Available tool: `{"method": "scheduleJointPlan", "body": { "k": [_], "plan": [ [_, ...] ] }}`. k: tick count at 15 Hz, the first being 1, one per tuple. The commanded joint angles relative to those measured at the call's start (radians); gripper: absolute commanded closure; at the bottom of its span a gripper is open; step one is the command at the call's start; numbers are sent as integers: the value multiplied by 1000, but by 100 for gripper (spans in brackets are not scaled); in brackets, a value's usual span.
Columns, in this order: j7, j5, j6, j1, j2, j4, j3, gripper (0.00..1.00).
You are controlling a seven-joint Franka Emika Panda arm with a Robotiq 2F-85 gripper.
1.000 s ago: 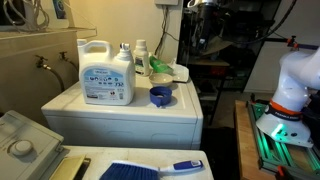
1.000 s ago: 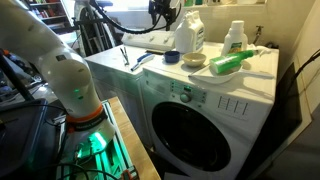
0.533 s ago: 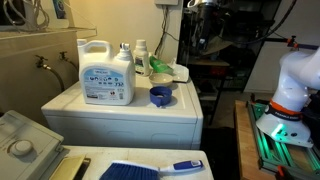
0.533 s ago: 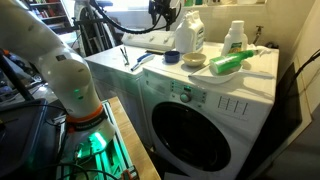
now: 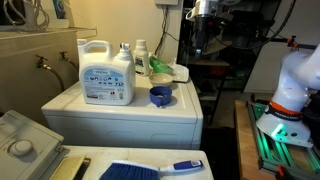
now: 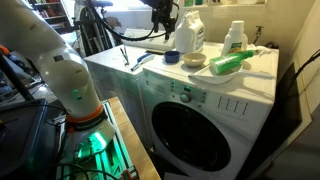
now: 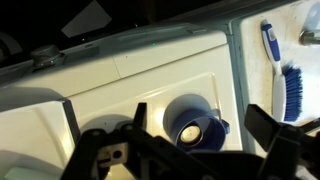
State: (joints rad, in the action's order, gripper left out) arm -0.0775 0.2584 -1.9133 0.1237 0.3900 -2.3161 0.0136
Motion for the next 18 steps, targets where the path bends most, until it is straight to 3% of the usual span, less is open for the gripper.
{"method": "scheduleJointPlan", "body": {
  "k": [1,5,13,18],
  "plan": [
    [57,-36,-103,-28,-68,-41,38,0],
    [82,-60,-260,-20,-166,-50,67,0],
    [233,-128,-408,-12,-351,-6,114,0],
    [287,-138,-443,3,-427,42,124,0]
  ]
}}
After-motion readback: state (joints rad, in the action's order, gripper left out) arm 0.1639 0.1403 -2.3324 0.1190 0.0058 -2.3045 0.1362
